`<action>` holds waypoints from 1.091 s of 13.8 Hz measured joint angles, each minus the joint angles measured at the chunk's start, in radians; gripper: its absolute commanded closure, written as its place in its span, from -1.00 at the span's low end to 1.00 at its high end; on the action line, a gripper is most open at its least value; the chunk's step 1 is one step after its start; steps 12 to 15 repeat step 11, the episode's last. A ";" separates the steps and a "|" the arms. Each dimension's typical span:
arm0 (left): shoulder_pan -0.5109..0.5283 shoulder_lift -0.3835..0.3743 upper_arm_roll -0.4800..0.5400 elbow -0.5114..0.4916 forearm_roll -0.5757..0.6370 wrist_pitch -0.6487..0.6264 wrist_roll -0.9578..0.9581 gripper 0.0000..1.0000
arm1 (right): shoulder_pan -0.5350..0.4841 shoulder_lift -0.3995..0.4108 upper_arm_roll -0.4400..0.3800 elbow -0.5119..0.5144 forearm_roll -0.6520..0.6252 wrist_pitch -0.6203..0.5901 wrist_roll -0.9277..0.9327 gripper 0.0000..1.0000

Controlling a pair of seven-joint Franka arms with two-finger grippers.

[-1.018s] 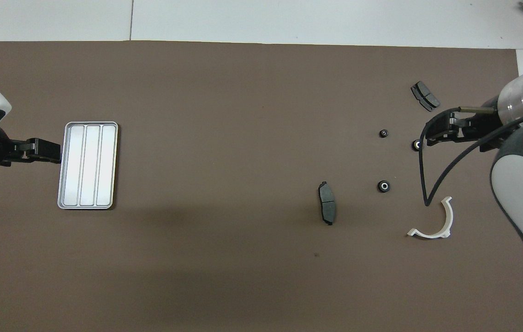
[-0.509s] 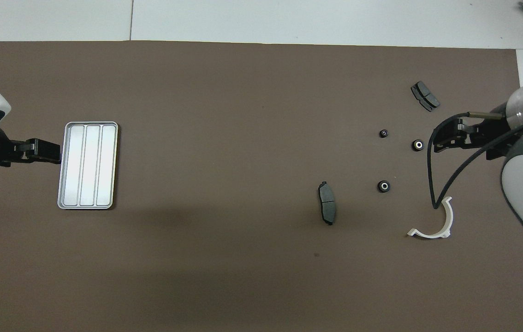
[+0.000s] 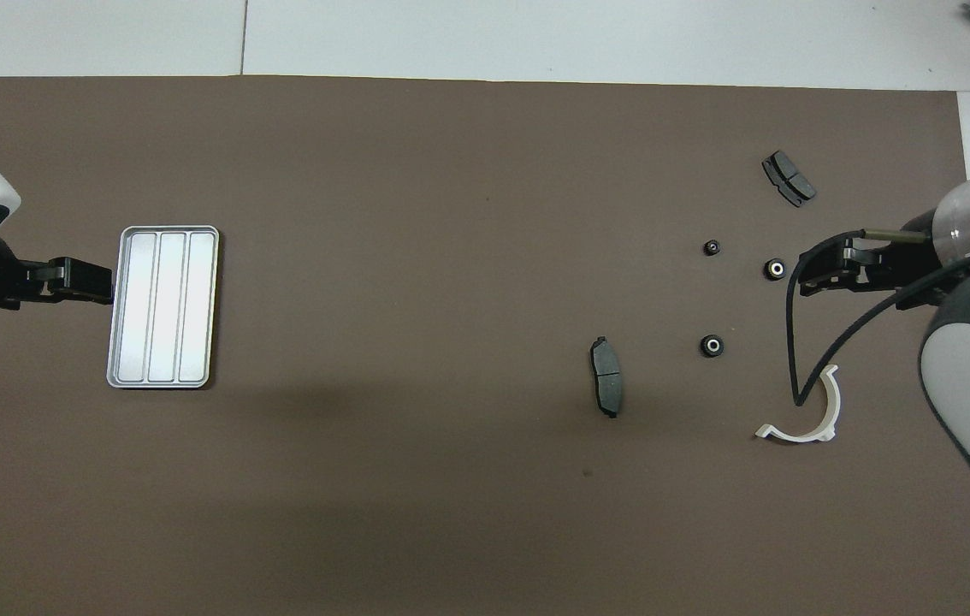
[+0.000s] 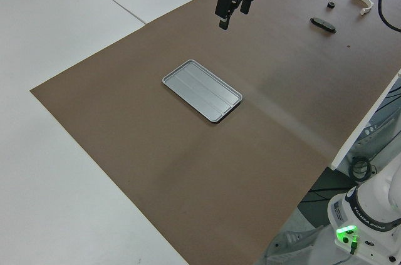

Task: Place bearing gear from tray to pile

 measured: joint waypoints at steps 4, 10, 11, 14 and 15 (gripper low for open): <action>0.000 0.000 0.000 -0.001 0.000 0.000 0.000 -1.00 | -0.003 -0.005 -0.004 0.003 0.000 0.036 -0.002 -1.00; -0.002 0.000 -0.003 -0.001 0.000 0.000 0.000 -1.00 | -0.004 -0.003 -0.005 0.023 0.000 0.036 -0.005 -1.00; -0.002 0.000 -0.004 -0.001 0.000 0.000 0.000 -1.00 | -0.005 -0.003 -0.005 0.024 0.000 0.036 -0.005 -1.00; -0.002 0.000 -0.004 -0.001 0.000 0.000 0.000 -1.00 | -0.005 -0.003 -0.005 0.024 0.000 0.036 -0.005 -1.00; -0.002 0.000 -0.004 -0.001 0.000 0.000 0.000 -1.00 | -0.005 -0.003 -0.005 0.024 0.000 0.036 -0.005 -1.00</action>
